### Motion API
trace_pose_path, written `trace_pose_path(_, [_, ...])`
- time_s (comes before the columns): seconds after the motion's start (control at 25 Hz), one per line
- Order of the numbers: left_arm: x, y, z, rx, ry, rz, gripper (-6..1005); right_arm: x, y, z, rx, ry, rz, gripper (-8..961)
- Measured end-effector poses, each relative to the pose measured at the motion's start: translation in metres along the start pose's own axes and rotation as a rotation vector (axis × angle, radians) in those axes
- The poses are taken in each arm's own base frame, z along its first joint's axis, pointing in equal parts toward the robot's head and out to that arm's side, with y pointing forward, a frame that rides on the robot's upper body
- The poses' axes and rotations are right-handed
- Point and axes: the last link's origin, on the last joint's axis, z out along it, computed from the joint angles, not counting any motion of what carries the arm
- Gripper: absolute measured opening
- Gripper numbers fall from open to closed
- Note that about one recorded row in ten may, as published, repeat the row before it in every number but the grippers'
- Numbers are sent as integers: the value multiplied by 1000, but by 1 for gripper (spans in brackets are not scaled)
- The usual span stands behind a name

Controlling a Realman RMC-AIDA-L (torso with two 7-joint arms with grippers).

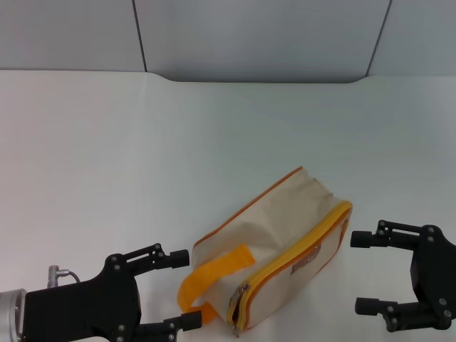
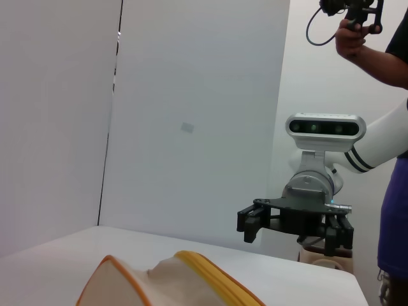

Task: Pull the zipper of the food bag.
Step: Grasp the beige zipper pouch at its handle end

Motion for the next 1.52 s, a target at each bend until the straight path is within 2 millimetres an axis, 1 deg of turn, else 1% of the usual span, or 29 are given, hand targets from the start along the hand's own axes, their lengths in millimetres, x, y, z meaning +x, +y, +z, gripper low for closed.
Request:
trace_pose_path(0.44, [-2, 2, 0, 3, 2, 5, 810, 0, -1, 2, 7, -3, 0, 821])
trace_pose_path(0.64, [-5, 7, -4, 37, 17, 16, 810, 1, 1, 2, 29, -21, 5, 820])
trace_pose_path(0.68, [-18, 24, -2, 130, 65, 74, 810, 1, 0, 1, 38, -26, 6, 820])
trace_pose_path(0.76, [-26, 36, 0, 181, 89, 106, 810, 1, 1, 0, 50, -33, 4, 820])
trace_pose_path(0.84, [-32, 48, 4, 218, 120, 100, 810, 1, 1, 1, 57, -38, 3, 821])
trace_pose_path(0.96, [-41, 67, 13, 259, 152, 95, 809, 2, 1, 1, 60, -40, 3, 822])
trace_pose_path(1.04, [-50, 76, 22, 309, 135, 107, 809, 1, 1, 1, 60, -41, 3, 822])
trace_pose_path(1.12, [-57, 81, 28, 359, 107, 113, 809, 1, 0, 3, 58, -44, 4, 823])
trace_pose_path(1.16, [-57, 81, 28, 359, 107, 113, 809, 1, 0, 4, 58, -45, 4, 823])
trace_pose_path(1.24, [-68, 87, 44, 443, 60, 112, 809, 1, 0, 5, 58, -47, 6, 822])
trace_pose_path(1.28, [-70, 89, 48, 461, 46, 114, 809, 1, 0, 4, 61, -49, 6, 822])
trace_pose_path(1.4, [-73, 96, 61, 518, 17, 136, 808, 1, -1, 3, 76, -56, 7, 822])
trace_pose_path(1.48, [-74, 96, 64, 536, 8, 138, 807, 1, -1, 2, 82, -58, 8, 822])
trace_pose_path(1.52, [-73, 97, 69, 562, 2, 136, 807, 1, 0, 2, 83, -58, 8, 823])
